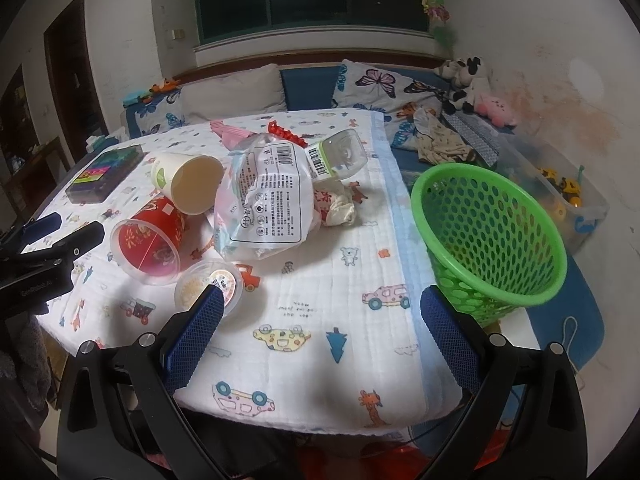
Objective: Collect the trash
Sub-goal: 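Move both tools toward the red cup and round dessert cup, then grasp the red plastic cup with the left tool while the right grasps the dessert cup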
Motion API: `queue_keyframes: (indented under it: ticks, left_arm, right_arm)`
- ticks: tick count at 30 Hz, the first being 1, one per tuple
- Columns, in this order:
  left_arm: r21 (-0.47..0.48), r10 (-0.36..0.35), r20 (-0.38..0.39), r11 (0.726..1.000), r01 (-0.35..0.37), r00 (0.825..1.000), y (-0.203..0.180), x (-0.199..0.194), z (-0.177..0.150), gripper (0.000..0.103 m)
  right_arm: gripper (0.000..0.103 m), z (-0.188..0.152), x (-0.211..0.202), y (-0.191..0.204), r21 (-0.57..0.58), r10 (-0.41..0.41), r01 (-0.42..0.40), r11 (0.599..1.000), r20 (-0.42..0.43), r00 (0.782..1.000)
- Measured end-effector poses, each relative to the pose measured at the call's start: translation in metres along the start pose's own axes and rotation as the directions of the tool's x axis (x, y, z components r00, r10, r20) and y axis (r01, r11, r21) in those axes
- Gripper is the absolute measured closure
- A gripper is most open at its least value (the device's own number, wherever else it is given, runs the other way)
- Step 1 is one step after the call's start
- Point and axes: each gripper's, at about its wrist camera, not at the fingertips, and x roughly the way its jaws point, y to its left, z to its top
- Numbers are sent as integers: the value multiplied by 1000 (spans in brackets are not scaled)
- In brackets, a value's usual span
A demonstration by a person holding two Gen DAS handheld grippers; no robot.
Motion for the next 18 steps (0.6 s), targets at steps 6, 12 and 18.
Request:
queue_keyframes:
  ticks: [6,12,18]
  left_arm:
    - [-3,5,-12,1000,-5,1000,2,7,-1,7]
    - [-10,11,-31,1000,-11,999,8,17,-3,7]
    - [0,19,-46,1000,-19,999,14,31,-5,8]
  right_arm:
    - [5,0,4,5,-9,16,-16,1000,-3,1000]
    - [5,0,9,11,-21,42,-42,999,-7,999]
    - [5,-1,17,23,-48,75,-76,996,-24,997]
